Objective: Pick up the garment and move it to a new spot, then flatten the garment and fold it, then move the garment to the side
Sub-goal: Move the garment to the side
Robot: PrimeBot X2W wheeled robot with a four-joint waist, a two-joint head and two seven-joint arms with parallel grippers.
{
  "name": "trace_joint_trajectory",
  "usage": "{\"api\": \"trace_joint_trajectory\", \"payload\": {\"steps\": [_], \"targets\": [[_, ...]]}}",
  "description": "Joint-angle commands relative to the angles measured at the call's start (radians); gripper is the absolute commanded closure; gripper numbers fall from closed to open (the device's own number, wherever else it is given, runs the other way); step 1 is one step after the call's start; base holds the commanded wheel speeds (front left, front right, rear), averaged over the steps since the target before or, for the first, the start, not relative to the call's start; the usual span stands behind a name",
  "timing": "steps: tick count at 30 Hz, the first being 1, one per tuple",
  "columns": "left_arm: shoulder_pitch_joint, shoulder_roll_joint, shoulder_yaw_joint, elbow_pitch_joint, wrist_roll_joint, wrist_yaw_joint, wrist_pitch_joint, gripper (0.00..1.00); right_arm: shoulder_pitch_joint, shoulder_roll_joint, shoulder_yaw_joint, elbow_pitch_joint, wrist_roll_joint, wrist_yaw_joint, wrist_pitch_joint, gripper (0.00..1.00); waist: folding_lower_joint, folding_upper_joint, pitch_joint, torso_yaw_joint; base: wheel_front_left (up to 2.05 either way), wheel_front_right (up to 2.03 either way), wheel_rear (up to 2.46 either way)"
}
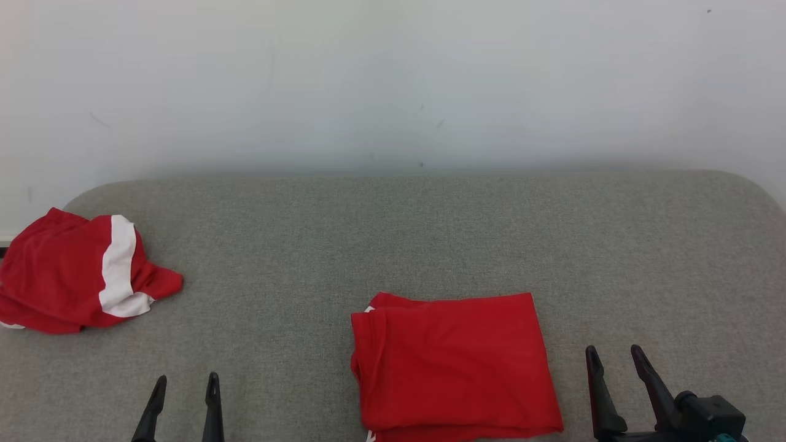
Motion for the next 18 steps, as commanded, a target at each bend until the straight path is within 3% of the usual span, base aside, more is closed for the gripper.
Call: {"api": "trace_joint_trajectory", "payload": {"steps": [1,11,18], "targets": [[0.005,0.006,-0.001,0.003,-0.013,-0.004,-0.003,0.00,0.004,0.002,-0.001,-0.003,-0.008,-0.002,0.000,0.00,0.0000,0.0000,0.000,0.000,0.00,0.00,0.00],[-0.008,0.009,-0.008,0.004,-0.013,0.007,-0.003,0.00,-0.089,-0.028,0.035,0.004,-0.013,-0.002,0.026,0.00,0.0000,0.0000,0.009,0.008,0.00,0.00,0.00],[-0.028,0.006,-0.025,0.010,-0.011,0.007,-0.003,0.00,-0.209,-0.036,0.046,0.093,-0.008,-0.002,0.067,0.00,0.0000,0.0000,0.026,0.029,0.00,0.00,0.00]]}}
